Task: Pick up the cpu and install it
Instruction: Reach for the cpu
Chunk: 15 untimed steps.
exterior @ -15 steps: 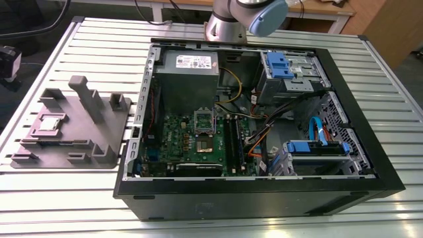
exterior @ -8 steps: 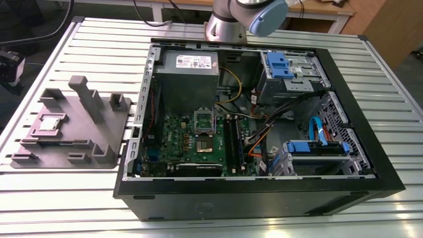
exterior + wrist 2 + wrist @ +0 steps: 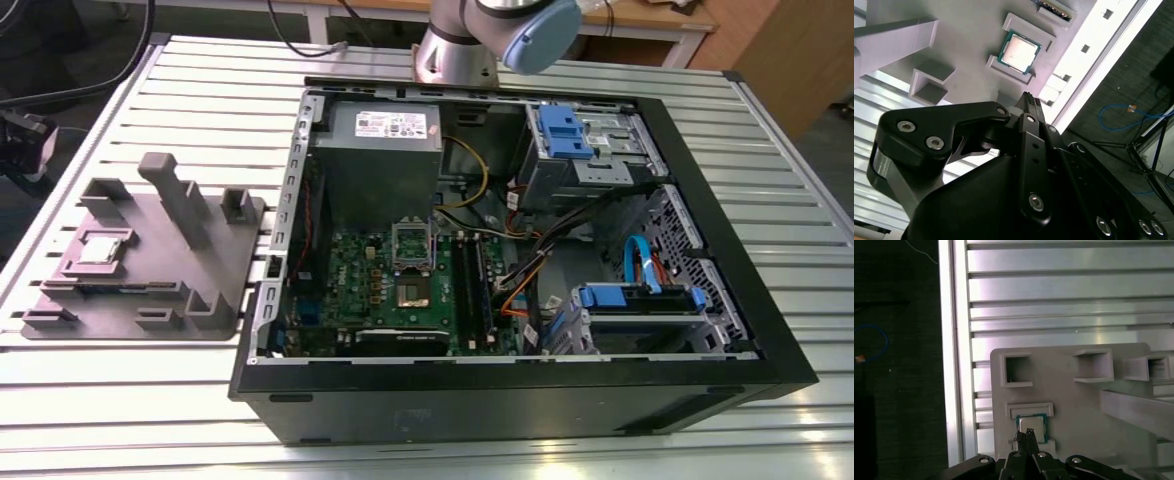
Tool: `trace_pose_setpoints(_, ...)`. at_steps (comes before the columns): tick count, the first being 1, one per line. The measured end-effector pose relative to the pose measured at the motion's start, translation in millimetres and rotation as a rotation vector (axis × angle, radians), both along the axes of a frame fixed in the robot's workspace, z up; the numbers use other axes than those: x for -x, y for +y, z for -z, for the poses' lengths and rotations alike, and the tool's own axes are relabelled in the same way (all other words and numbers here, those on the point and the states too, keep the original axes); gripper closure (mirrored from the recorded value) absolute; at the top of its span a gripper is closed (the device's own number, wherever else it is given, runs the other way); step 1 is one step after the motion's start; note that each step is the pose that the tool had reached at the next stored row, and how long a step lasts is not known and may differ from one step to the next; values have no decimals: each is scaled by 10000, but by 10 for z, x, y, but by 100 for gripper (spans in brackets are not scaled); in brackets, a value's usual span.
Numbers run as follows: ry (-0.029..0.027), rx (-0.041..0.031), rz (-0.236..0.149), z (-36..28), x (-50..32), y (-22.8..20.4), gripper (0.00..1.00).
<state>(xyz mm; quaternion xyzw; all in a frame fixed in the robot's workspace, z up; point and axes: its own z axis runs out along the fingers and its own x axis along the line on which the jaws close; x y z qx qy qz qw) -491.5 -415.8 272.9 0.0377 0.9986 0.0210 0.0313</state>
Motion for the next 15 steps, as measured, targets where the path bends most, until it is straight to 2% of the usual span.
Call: trace_pose_setpoints(15,7,0,0,125,0,0,89)
